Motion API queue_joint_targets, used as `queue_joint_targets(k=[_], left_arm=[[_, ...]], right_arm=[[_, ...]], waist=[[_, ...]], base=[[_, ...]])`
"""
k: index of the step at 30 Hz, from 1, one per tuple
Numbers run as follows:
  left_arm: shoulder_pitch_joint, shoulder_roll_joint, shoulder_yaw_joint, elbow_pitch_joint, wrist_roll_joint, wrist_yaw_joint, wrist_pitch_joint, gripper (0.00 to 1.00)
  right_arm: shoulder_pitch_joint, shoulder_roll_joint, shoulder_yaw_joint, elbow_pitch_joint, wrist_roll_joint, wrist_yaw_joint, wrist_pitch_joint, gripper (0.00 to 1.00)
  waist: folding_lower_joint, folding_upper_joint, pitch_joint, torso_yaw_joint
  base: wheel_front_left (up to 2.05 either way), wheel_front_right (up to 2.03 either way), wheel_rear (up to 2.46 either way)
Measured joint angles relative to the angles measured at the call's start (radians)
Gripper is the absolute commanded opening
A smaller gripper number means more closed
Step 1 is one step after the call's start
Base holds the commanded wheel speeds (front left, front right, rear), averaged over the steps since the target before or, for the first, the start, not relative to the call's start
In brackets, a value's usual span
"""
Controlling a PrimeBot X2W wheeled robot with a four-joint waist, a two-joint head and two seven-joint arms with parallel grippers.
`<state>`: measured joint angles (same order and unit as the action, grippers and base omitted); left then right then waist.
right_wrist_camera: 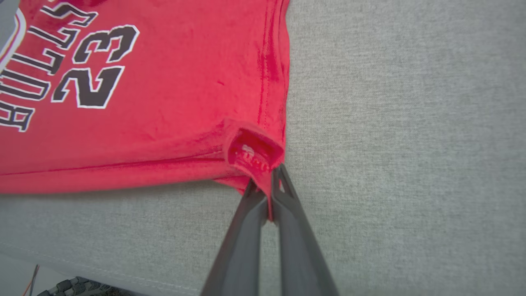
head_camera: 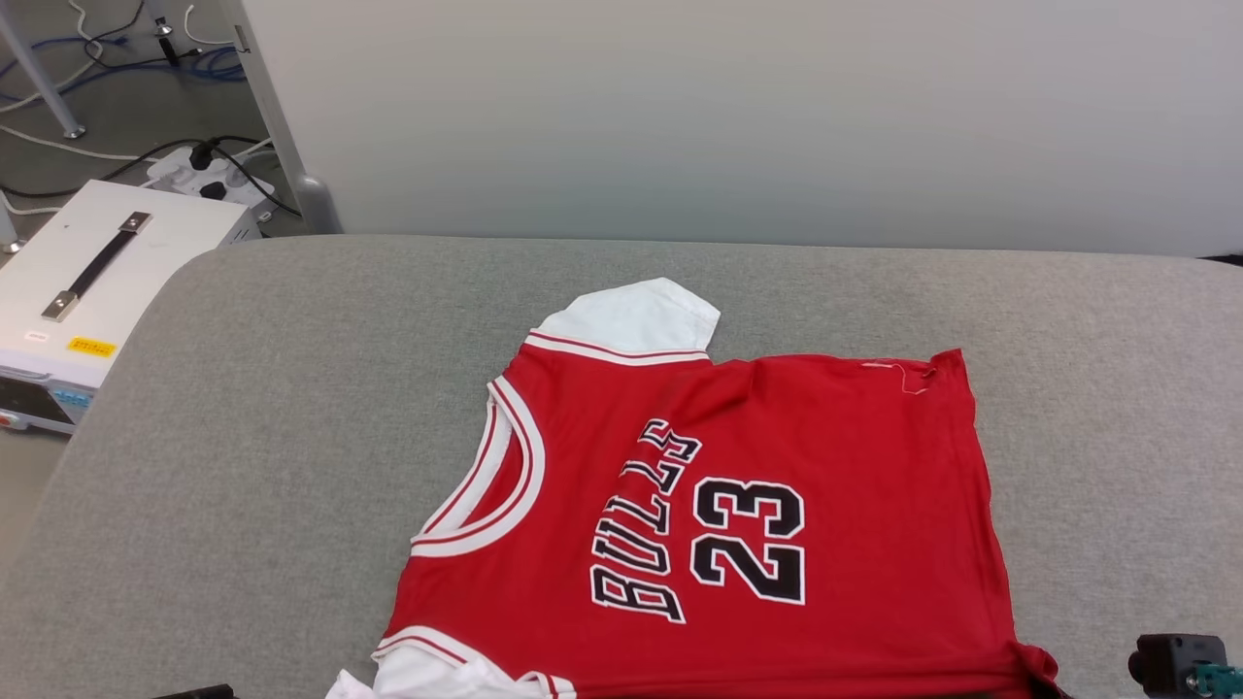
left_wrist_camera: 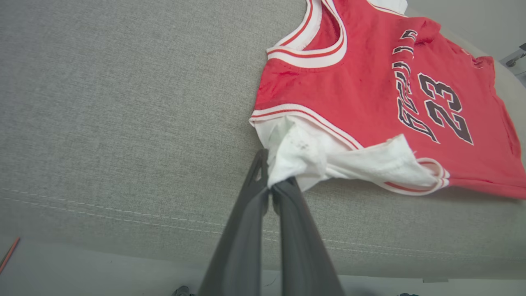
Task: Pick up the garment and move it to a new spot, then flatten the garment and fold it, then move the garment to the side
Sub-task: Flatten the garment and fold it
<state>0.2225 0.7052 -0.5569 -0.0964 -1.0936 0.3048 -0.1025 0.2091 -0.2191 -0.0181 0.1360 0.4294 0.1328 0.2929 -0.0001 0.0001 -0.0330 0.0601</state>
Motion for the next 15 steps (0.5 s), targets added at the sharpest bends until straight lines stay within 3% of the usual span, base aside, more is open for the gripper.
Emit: queue_joint_targets(k=[8, 15], left_arm=[[-0.015, 0.045, 0.017, -0.099, 0.014, 0.017, 0.011, 0.0], [-0.208, 0.021, 0.0, -0.084, 0.076, -0.025, 0.039, 0.0]], right_arm=[[0.067, 0.063, -0.051, -0.178, -0.056, 0.0, 0.07, 0.0], [0.02, 0.067, -0.044, -0.268, -0.074, -0.001, 0.141, 0.0]], waist=[[0.0, 0.0, 0.022, 0.009], [0.0, 0.0, 0.062, 0.002]], base=[[0.0, 0.0, 0.0], [0.0, 0.0, 0.0]])
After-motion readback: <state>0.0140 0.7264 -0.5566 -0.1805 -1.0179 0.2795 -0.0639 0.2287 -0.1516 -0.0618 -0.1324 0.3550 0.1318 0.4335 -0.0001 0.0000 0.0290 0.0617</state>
